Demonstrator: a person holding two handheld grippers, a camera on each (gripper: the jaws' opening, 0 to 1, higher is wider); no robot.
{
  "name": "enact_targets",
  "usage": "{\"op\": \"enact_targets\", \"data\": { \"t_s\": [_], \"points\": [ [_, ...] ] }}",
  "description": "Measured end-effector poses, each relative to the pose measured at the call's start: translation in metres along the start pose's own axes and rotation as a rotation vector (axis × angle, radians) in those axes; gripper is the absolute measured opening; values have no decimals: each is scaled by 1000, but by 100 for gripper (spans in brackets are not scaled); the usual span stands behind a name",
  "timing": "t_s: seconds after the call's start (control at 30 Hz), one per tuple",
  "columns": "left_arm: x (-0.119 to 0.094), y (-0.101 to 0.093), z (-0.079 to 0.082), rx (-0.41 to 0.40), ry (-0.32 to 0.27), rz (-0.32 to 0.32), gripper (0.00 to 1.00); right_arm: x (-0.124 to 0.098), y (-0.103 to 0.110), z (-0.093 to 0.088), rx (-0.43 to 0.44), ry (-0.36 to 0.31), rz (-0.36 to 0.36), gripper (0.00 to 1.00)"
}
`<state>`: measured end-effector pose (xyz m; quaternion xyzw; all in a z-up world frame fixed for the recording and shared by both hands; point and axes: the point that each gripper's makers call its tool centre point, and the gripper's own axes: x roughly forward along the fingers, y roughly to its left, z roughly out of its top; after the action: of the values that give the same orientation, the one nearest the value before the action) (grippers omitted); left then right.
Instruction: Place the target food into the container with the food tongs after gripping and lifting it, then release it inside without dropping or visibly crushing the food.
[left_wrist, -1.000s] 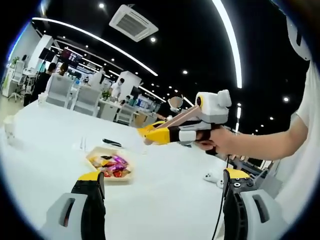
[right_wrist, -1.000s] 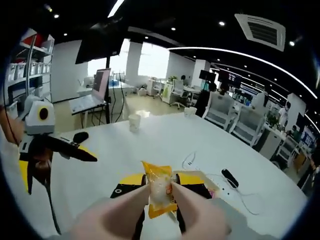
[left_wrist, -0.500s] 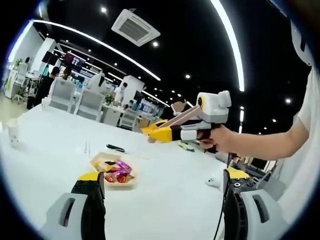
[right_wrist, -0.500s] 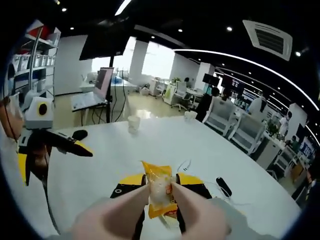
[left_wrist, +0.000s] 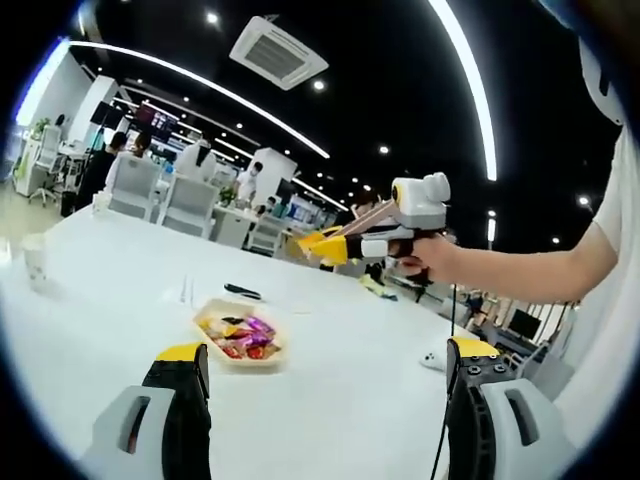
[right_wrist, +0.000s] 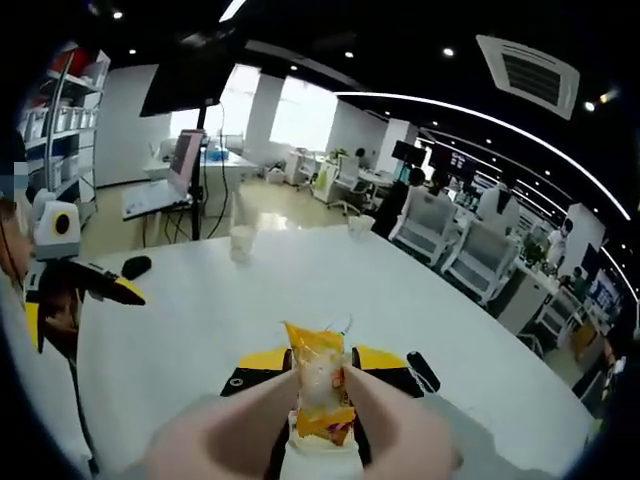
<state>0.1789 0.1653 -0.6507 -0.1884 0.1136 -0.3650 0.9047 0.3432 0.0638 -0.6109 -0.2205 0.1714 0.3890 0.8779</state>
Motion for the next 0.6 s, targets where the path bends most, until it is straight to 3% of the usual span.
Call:
{"op": "enact_targets", "data": {
  "t_s": [0.6],
  "points": [
    [9, 22, 2, -16, 7, 25, 99, 15, -33, 3, 29, 3, -22, 23]
  ]
}}
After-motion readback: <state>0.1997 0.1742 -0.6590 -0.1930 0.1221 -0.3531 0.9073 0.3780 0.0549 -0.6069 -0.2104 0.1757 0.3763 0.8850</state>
